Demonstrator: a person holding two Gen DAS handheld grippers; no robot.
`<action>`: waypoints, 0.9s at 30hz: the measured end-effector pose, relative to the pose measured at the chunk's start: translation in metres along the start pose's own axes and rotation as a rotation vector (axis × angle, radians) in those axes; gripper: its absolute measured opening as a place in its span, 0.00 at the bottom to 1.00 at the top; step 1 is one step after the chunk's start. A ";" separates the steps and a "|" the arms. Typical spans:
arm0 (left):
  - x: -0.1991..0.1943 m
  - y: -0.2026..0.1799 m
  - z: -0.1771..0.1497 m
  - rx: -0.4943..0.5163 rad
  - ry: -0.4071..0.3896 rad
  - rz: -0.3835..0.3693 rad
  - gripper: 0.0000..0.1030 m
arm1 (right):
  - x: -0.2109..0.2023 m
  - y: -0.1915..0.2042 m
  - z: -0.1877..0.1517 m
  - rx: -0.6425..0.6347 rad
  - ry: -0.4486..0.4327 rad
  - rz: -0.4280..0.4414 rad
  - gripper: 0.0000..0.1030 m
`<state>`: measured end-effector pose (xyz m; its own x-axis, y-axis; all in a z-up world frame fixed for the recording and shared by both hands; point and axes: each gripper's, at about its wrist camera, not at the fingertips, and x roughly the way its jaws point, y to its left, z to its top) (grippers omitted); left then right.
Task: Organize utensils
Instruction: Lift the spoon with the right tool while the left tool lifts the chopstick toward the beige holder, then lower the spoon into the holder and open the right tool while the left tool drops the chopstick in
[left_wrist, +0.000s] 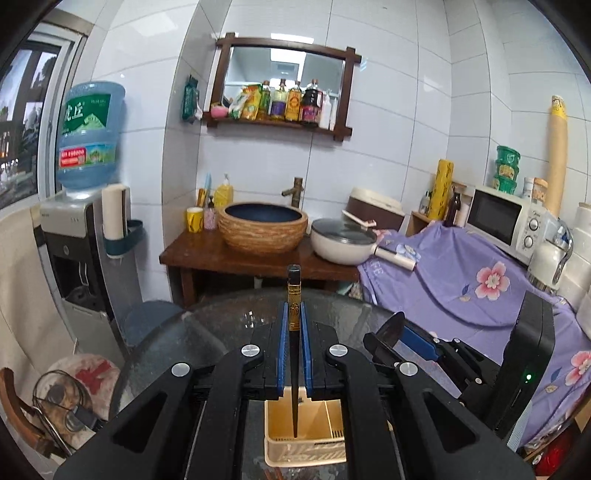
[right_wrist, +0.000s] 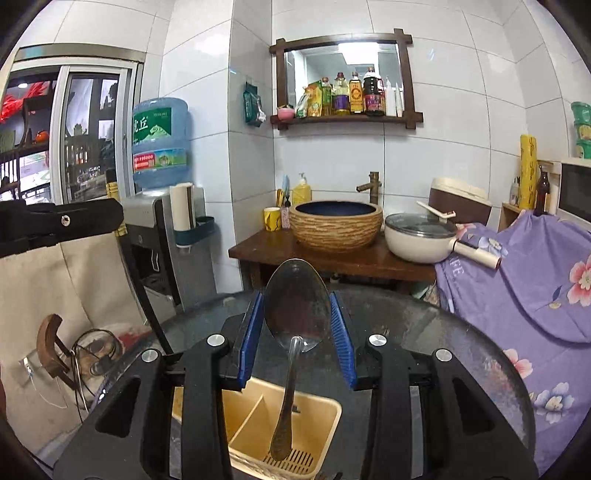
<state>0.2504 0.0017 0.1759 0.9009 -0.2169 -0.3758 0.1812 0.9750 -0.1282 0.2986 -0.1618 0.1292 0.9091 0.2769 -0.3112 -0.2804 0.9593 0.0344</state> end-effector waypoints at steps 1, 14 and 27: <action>0.003 0.001 -0.004 -0.002 0.008 -0.003 0.07 | 0.001 0.000 -0.007 -0.004 0.001 -0.001 0.36; 0.032 0.007 -0.061 0.019 0.101 0.013 0.07 | 0.006 -0.003 -0.066 -0.024 0.077 0.001 0.36; 0.026 0.008 -0.063 0.045 0.114 -0.020 0.38 | -0.008 -0.009 -0.072 -0.036 0.062 -0.005 0.58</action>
<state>0.2504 0.0004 0.1068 0.8470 -0.2376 -0.4756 0.2184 0.9711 -0.0961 0.2719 -0.1765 0.0627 0.8900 0.2672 -0.3695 -0.2881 0.9576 -0.0015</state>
